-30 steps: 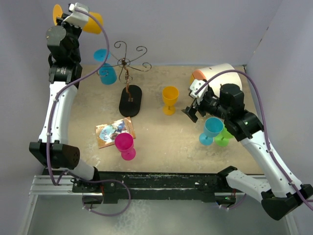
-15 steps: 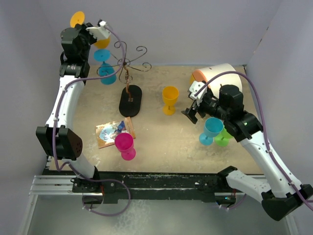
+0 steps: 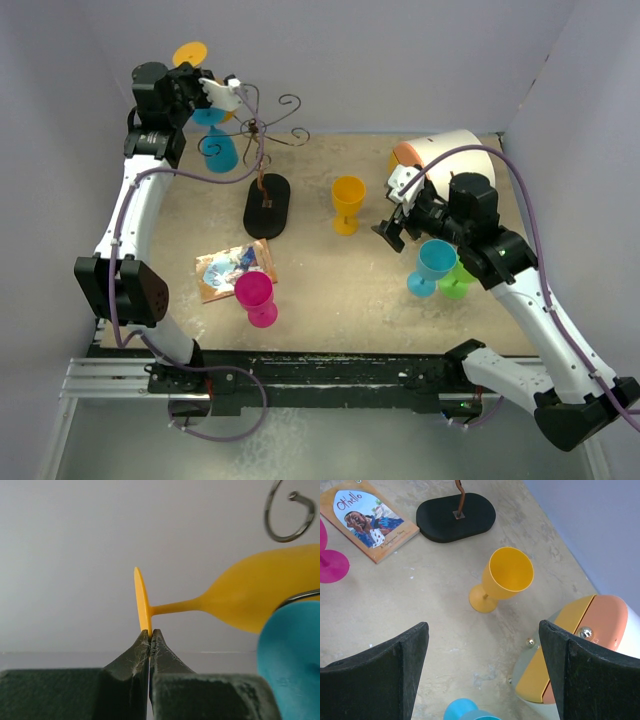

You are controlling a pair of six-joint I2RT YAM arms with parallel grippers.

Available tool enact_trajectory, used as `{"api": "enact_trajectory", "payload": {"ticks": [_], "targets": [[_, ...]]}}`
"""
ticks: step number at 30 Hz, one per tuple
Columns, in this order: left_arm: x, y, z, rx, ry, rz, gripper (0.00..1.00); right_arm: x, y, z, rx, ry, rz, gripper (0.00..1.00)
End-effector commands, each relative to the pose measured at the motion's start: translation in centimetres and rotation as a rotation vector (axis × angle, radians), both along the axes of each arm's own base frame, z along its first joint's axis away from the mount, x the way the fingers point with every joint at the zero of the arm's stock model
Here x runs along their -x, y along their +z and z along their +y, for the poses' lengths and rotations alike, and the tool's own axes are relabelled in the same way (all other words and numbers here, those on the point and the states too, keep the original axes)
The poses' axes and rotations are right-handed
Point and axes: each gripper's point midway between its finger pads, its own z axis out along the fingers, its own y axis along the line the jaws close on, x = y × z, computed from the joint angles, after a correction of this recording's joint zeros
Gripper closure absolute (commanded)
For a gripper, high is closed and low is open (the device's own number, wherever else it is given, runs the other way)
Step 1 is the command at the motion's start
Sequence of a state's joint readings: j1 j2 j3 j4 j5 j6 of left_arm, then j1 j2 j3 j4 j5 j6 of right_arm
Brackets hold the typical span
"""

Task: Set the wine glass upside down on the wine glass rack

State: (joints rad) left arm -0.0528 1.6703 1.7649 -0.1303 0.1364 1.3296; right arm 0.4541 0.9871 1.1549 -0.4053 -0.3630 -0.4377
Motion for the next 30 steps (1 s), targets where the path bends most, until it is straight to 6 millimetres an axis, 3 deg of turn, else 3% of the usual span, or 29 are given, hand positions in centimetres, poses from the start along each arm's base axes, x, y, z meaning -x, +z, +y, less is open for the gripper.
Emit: {"api": "enact_trajectory", "payload": {"ticks": [1,16,30], "targets": [[1.6,2.4,-2.1,-0.037,-0.121,-0.019,0.99,0.1,0.9,0.3,-0.022,0.028,-0.037,0.07],[1.9,0.4,-6.4,-0.127,-0.215,0.047,0.99,0.1,0.8,0.0,-0.015,0.021,-0.043,0.08],[2.1,-1.3,-8.1,-0.133,-0.236,0.08,1.0,-0.1,0.9,-0.2,-0.016,0.015,-0.045,0.08]]}}
